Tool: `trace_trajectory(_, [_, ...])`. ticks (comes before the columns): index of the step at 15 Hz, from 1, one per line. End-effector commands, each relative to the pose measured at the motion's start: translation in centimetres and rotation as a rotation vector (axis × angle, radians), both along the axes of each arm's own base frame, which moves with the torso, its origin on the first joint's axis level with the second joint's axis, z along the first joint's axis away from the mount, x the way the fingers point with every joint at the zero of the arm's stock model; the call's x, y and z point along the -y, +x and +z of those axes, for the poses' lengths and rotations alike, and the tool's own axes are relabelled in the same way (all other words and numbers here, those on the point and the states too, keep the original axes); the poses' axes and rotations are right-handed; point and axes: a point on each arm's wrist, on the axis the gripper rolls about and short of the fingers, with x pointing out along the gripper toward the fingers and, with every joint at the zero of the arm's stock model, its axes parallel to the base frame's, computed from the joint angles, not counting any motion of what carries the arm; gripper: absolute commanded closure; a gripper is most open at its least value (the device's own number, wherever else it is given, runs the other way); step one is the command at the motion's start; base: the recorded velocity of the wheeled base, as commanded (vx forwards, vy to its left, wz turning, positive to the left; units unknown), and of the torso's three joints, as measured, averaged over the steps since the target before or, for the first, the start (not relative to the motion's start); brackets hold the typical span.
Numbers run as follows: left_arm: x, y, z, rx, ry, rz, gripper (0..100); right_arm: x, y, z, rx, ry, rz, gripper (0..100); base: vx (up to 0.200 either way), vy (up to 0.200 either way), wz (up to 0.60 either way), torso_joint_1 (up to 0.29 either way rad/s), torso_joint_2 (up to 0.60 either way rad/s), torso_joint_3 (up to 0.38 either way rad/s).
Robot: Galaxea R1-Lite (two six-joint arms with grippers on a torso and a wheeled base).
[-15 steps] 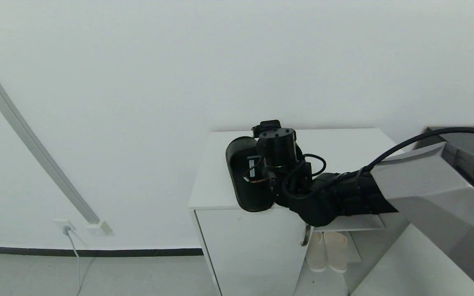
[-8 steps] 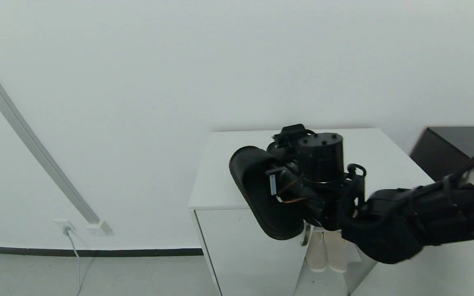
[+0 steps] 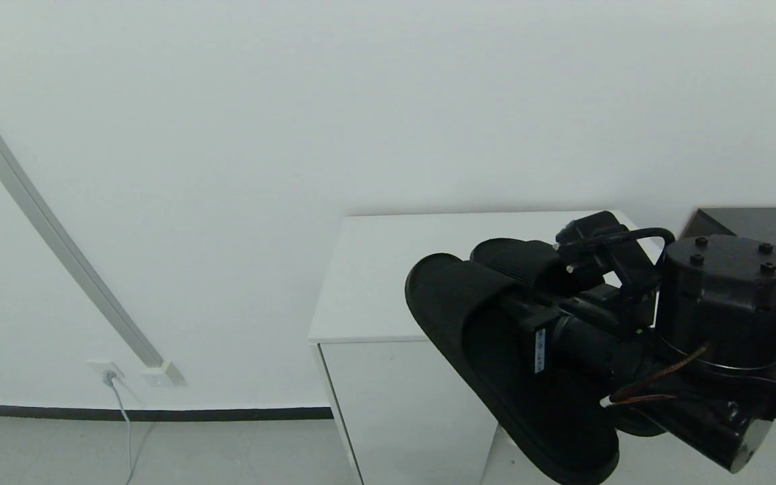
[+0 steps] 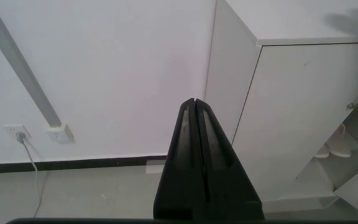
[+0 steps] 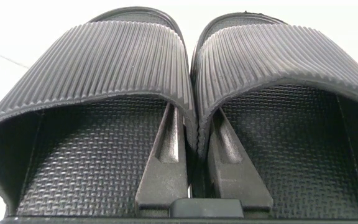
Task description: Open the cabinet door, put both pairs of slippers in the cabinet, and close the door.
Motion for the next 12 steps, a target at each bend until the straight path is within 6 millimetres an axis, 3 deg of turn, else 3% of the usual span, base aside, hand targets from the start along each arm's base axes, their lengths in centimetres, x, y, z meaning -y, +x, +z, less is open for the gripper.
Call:
trace_trajectory(1, [0.00,0.01,0.00,-0.001,0.000,0.001,100,0.31,-0.37,0.19,0.005,0.006,0.004,100,0.000,0.000,0.00,0.000,0.00,0.000])
trace_trajectory(3, [0.00,0.01,0.00,-0.001,0.000,0.000,100,0.29,-0.46,0.19,0.004,0.007,0.005,100,0.000,0.000,0.00,0.000,0.00,0.000])
trace_trajectory(12, [0.00,0.01,0.00,-0.001,-0.002,0.000,100,0.19,-0.43,-0.54,-0.012,-0.014,0.009,100,-0.200,0.000,0.00,0.002,0.00,0.002])
